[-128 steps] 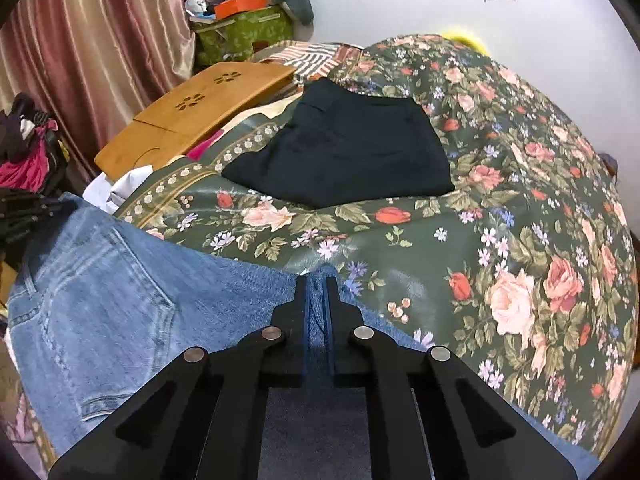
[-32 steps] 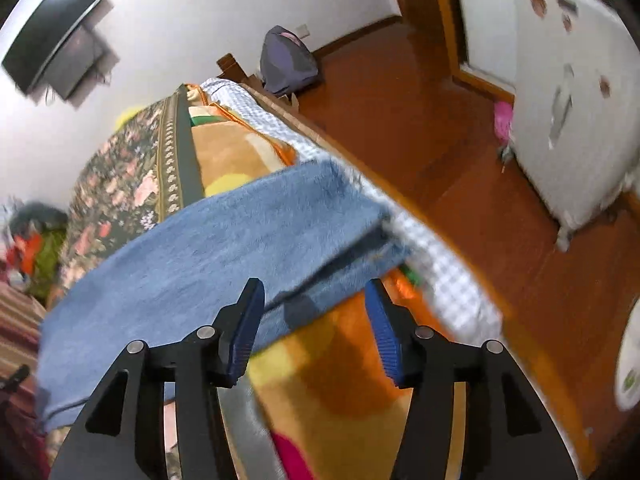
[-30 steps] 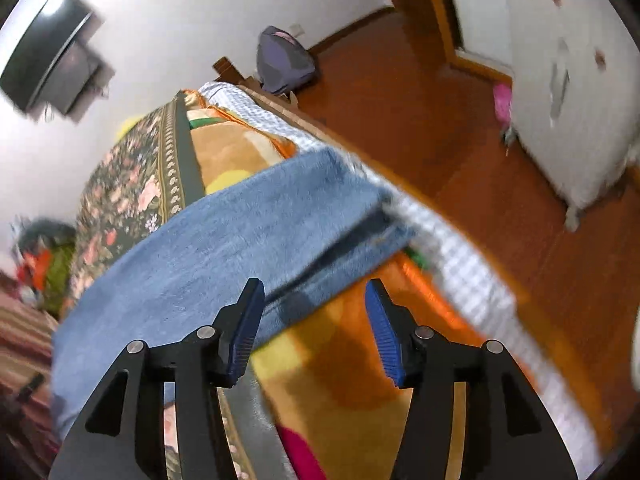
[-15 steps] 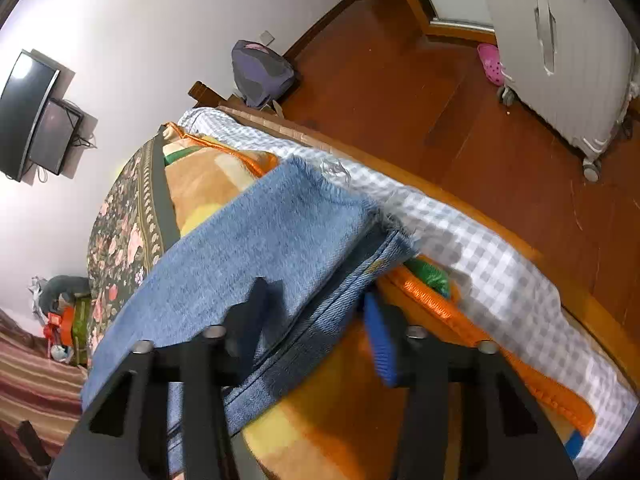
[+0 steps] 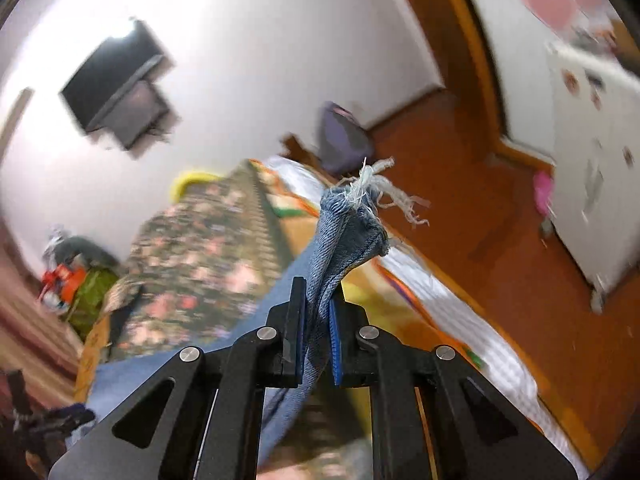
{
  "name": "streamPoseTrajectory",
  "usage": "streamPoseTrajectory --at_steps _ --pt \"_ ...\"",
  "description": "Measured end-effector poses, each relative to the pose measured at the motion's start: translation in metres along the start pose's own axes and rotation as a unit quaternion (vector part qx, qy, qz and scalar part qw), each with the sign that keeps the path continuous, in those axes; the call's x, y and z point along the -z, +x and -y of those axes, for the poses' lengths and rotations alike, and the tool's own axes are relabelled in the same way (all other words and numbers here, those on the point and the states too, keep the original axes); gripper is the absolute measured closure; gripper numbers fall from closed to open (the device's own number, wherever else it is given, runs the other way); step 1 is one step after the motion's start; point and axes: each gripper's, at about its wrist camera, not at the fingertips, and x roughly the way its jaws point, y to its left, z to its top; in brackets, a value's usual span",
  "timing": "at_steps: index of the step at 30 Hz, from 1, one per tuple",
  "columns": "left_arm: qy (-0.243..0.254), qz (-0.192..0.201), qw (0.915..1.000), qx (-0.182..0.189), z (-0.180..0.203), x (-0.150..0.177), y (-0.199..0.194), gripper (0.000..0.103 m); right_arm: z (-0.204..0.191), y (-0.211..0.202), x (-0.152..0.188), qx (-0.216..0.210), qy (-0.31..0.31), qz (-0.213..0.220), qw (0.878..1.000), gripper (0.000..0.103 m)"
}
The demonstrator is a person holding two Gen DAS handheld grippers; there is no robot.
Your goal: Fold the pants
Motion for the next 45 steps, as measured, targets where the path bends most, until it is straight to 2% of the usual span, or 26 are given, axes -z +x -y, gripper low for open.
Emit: streamPoseTrajectory --at_steps 5,10,15,19,23,26,28,30,33,35,37,39,41,45 --pt "-0.020 0.039 0.9990 0.004 -0.016 -0.001 -0.037 0.023 -0.069 -0.018 -0.006 -0.074 -0.066 0.014 0.995 0.094" --pt "-0.036 0.068 0.9970 0.000 -0.032 0.003 -0.064 0.020 -0.134 -0.009 0.015 -0.139 -0.130 -0.012 0.982 0.094" --pt "-0.043 0.081 0.9958 -0.008 -0.047 0.010 -0.076 0.020 -0.189 0.023 0.059 -0.182 -0.190 -0.071 0.962 0.094" --pt "-0.048 0.080 0.9956 -0.011 -0.058 0.017 -0.078 0.020 -0.216 0.057 0.107 -0.199 -0.227 -0.140 0.943 0.094" --pt "-0.057 0.069 0.9960 -0.012 -0.067 0.022 -0.071 0.020 -0.226 0.080 0.147 -0.210 -0.249 -0.204 0.923 0.093" --pt "-0.058 0.060 0.9965 -0.009 -0.070 0.023 -0.065 0.020 -0.228 0.091 0.163 -0.207 -0.252 -0.241 0.914 0.089" --pt "-0.057 0.058 0.9967 -0.005 -0.070 0.020 -0.061 0.020 -0.228 0.092 0.166 -0.206 -0.254 -0.251 0.911 0.084" --pt "-0.055 0.058 0.9968 0.001 -0.066 0.013 -0.057 0.020 -0.228 0.086 0.160 -0.215 -0.245 -0.266 0.907 0.066" --pt "-0.041 0.061 0.9970 0.022 -0.053 0.000 -0.050 0.021 -0.228 0.074 0.147 -0.221 -0.248 -0.250 0.909 0.061" --pt "-0.028 0.062 0.9970 0.036 -0.041 -0.009 -0.045 0.032 -0.225 0.061 0.140 -0.214 -0.256 -0.227 0.915 0.061" --pt "-0.009 0.052 0.9975 0.046 -0.025 -0.016 -0.035 0.050 -0.217 0.057 0.126 -0.194 -0.256 -0.202 0.925 0.060" --pt "0.006 0.042 0.9976 0.054 -0.010 -0.022 -0.022 0.057 -0.203 0.061 0.114 -0.162 -0.255 -0.186 0.935 0.060" --pt "0.021 0.021 0.9970 0.072 0.006 -0.024 -0.003 0.059 -0.188 0.069 0.109 -0.134 -0.244 -0.186 0.942 0.061" --pt "0.040 -0.030 0.9961 0.072 0.027 -0.013 0.034 0.062 -0.157 0.092 0.118 -0.076 -0.221 -0.212 0.949 0.060"
